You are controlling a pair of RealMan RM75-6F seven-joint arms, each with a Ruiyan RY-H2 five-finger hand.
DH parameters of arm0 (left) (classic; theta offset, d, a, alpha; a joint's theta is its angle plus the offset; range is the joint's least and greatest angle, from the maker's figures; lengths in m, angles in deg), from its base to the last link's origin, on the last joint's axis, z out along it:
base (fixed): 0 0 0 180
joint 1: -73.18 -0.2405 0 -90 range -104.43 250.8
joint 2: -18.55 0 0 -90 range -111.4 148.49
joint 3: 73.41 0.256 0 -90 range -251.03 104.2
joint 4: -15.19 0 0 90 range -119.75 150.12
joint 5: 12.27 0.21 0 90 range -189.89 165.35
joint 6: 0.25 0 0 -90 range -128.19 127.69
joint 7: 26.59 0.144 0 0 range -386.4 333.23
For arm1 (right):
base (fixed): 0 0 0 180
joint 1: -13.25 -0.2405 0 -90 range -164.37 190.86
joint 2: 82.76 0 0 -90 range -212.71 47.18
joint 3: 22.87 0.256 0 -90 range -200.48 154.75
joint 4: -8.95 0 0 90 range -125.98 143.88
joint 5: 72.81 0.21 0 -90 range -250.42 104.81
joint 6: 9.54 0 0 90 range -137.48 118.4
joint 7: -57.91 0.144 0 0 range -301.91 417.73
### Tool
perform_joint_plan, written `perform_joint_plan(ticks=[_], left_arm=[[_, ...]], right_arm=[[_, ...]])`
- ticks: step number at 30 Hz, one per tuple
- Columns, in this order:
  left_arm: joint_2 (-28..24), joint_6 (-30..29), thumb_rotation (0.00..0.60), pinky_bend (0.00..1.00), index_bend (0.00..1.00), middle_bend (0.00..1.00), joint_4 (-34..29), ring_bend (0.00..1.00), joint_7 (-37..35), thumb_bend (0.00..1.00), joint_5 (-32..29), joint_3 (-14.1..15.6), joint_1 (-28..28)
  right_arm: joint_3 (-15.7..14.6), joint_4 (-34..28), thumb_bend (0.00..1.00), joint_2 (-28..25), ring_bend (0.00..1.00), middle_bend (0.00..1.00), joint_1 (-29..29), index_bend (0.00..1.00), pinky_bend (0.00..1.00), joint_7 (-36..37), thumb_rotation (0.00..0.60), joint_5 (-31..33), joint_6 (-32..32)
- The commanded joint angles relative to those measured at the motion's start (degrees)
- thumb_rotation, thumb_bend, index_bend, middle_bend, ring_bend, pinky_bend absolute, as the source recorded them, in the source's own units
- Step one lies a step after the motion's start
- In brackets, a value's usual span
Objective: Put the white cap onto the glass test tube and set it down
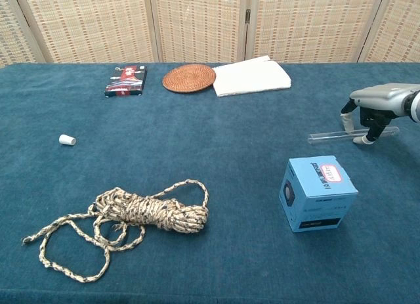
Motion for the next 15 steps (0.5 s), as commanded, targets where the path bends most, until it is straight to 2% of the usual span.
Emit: perform_joint_plan(ticks=[1, 9, 15], left_arm=[[0.0, 0.0, 0.600, 0.00, 0.05, 0.03, 0.0, 0.01, 0.0, 0.34, 0.0, 0.0, 0.0], [-0.2, 0.2, 0.600, 0.00, 0.05, 0.03, 0.1, 0.01, -0.4, 0.34, 0.1, -0.1, 0.2], [-1.6, 2.3, 0.600, 0.00, 0.05, 0.03, -0.2, 0.01, -1.8, 0.34, 0.2, -0.9, 1.9]], right_arm=[[0.0, 0.0, 0.36, 0.0, 1.00, 0.96, 0.0, 0.54, 1.00, 0.3, 0.600, -0.2, 0.2], [0.5, -1.5, 0.42, -1.4, 1.00, 0.97, 0.4, 0.63, 1.00, 1.9, 0.600, -1.3, 2.0], [1.3, -6.5, 0.50, -4.7, 1.00, 0.99, 0.9, 0.72, 1.00, 4.6, 0.600, -3.0, 4.9]])
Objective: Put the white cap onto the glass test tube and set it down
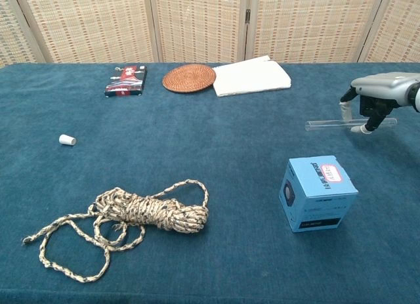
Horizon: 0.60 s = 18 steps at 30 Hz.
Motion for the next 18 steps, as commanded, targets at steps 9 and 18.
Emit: perform_joint_plan(ticks=[9, 18], left_arm=[[-3.9, 7.4, 0.600, 0.09, 0.14, 0.10, 1.9, 0.17, -7.0, 0.34, -0.6, -4.4, 7.1], [-3.5, 20.4, 0.600, 0.66, 0.24, 0.54, 9.0, 0.58, -13.6, 0.34, -0.8, -6.3, 16.9]], right_arm=[[2.5, -17.4, 0.51, -11.6, 1.00, 1.00, 2.2, 0.78, 1.00, 3.4, 0.600, -2.3, 7.4], [3.7, -33.3, 0.52, -22.2, 1.00, 1.00, 4.5, 0.79, 1.00, -0.4, 0.600, -0.7, 11.7]])
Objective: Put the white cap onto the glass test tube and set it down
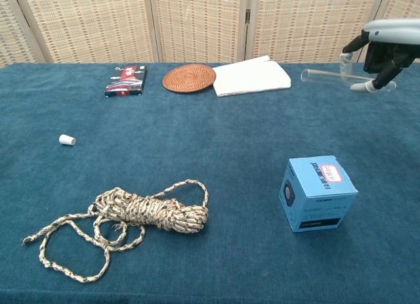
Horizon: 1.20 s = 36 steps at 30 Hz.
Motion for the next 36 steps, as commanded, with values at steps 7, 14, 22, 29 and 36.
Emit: perform_joint_plan(ticks=[7, 14, 22, 29, 36], left_arm=[[1.7, 18.5, 0.491, 0.93, 0.26, 0.88, 8.6, 0.89, -3.3, 0.46, -1.5, 1.2, 10.8], [3.4, 29.7, 0.232, 1.00, 0.21, 0.95, 11.2, 0.96, -2.1, 0.56, -6.7, 2.8, 15.1], [5.8, 35.2, 0.218, 1.00, 0.19, 0.97, 12.9, 0.97, -4.2, 0.57, -9.1, 3.7, 17.7], [8.3, 36.5, 0.217, 1.00, 0.19, 0.97, 15.1, 0.98, -3.5, 0.57, -10.5, 4.0, 19.5], [10.1, 37.8, 0.218, 1.00, 0.19, 0.97, 16.7, 0.98, -2.6, 0.57, -12.5, 4.5, 20.8]], right_arm=[[0.3, -11.0, 0.53, -7.7, 1.00, 1.00, 2.5, 0.79, 1.00, -4.7, 0.600, 2.8, 3.7], [-0.5, -12.1, 0.53, -7.8, 1.00, 1.00, 2.7, 0.79, 1.00, -6.4, 0.600, 3.8, 4.0], [-1.2, -11.9, 0.54, -6.7, 1.00, 1.00, 2.5, 0.79, 1.00, -7.4, 0.600, 4.2, 3.9], [-1.8, -11.3, 0.54, -6.2, 1.00, 1.00, 2.5, 0.79, 1.00, -7.4, 0.600, 4.2, 3.8], [-2.2, -11.3, 0.54, -6.5, 1.00, 1.00, 2.9, 0.79, 1.00, -7.5, 0.600, 4.5, 4.0]])
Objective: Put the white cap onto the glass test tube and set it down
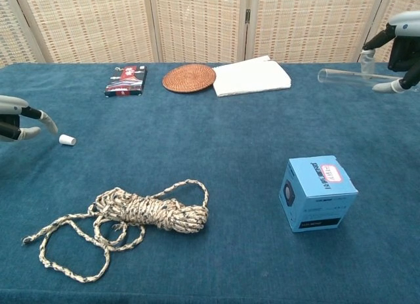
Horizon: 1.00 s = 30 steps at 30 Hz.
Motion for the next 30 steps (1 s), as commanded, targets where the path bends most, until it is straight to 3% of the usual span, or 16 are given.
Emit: perform_joint_plan(ticks=[1, 10, 30], left_arm=[[0.5, 0.5, 0.218, 1.00, 0.19, 0.97, 0.4, 0.98, 0.2, 0.57, -0.7, 0.2, 0.4], [1.3, 1.1, 0.219, 1.00, 0.19, 0.97, 0.4, 0.98, 1.1, 0.57, -2.5, 0.6, 1.4], [-0.9, -2.7, 0.218, 1.00, 0.19, 0.97, -7.7, 0.97, 7.6, 0.57, -5.1, 1.3, 3.5]], right_arm=[[-0.1, 0.0, 0.54, -0.1, 1.00, 1.00, 0.1, 0.79, 1.00, 0.0, 0.600, 0.1, 0.1], [-0.2, 0.1, 0.54, -0.2, 1.00, 1.00, 0.3, 0.80, 1.00, 0.3, 0.600, 0.3, 0.3], [-0.4, 1.2, 0.54, -0.1, 1.00, 1.00, 0.8, 0.80, 1.00, 1.9, 0.600, -0.3, 0.5]])
